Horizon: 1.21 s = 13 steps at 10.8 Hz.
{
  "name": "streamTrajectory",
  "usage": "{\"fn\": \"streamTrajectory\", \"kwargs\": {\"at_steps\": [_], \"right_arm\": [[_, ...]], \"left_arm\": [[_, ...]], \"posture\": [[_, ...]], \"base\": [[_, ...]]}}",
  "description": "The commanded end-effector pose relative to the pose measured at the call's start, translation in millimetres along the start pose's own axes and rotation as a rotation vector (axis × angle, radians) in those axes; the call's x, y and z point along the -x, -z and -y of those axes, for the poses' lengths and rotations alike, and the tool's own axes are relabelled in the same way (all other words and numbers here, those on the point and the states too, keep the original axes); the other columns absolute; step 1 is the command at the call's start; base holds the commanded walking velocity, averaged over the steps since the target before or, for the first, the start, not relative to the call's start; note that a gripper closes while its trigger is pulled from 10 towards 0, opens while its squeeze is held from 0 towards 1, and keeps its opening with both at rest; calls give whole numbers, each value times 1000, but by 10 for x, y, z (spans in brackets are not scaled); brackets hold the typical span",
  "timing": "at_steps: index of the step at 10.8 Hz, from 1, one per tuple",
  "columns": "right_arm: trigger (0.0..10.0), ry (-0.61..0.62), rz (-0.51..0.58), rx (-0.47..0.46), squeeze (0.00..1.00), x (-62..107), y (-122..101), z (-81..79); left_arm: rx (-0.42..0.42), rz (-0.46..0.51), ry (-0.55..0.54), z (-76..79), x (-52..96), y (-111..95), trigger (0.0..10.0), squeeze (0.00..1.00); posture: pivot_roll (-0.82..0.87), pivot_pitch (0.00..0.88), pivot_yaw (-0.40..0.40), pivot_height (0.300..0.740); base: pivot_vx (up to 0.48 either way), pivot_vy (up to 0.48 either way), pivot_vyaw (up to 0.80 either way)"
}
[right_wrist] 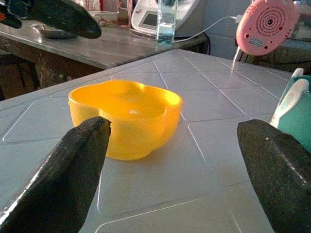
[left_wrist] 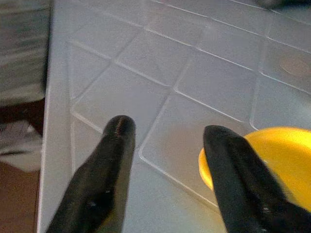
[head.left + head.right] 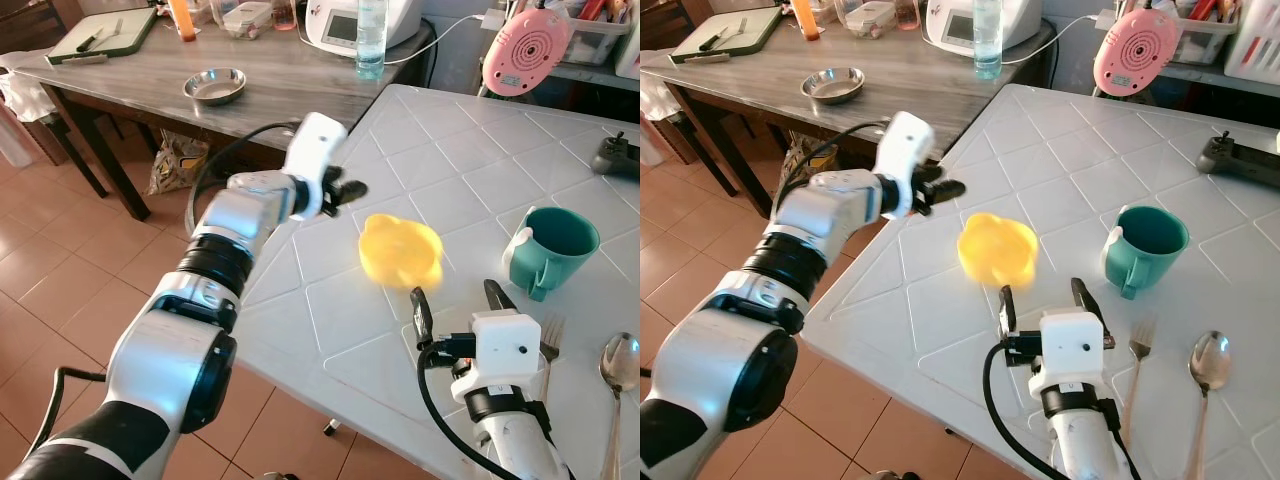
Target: Setting the table
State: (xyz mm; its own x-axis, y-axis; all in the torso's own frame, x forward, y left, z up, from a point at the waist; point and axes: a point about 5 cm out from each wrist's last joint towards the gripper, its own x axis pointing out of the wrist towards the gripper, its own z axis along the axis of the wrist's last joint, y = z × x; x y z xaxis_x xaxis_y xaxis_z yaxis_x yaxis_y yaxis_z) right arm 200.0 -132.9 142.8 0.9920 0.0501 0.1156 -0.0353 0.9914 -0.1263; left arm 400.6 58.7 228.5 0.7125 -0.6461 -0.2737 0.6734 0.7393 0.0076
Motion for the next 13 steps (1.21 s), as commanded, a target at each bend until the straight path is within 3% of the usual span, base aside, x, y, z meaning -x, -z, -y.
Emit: {"fn": "streamTrajectory", "kwargs": {"at_steps": [1, 4, 5, 9, 13], "right_arm": [[10000, -16, -8, -5, 0, -1, 18, -52], [10000, -32, -11, 2, 0, -5, 22, -56], [10000, -39, -12, 8, 0, -6, 25, -56], [10000, -52, -12, 13, 0, -24, 32, -76], [10000, -49, -10, 22, 0, -14, 23, -100]], "left_arm": [[35, -8, -26, -59, 43, 33, 10000, 1000], [111, -102, -18, -52, 82, 218, 10000, 1000], [90, -113, 15, -17, 88, 214, 10000, 1000], [-163, -135, 220, 325, -25, 93, 10000, 1000], [-219, -148, 165, 290, -94, 120, 10000, 1000]], "posture": [[13, 98, 110, 740], [23, 103, 97, 740], [26, 104, 94, 740], [21, 106, 95, 740], [1, 108, 106, 740]], "base": [[0, 0, 0], [0, 0, 0], [0, 0, 0], [0, 0, 0], [0, 0, 0]]}}
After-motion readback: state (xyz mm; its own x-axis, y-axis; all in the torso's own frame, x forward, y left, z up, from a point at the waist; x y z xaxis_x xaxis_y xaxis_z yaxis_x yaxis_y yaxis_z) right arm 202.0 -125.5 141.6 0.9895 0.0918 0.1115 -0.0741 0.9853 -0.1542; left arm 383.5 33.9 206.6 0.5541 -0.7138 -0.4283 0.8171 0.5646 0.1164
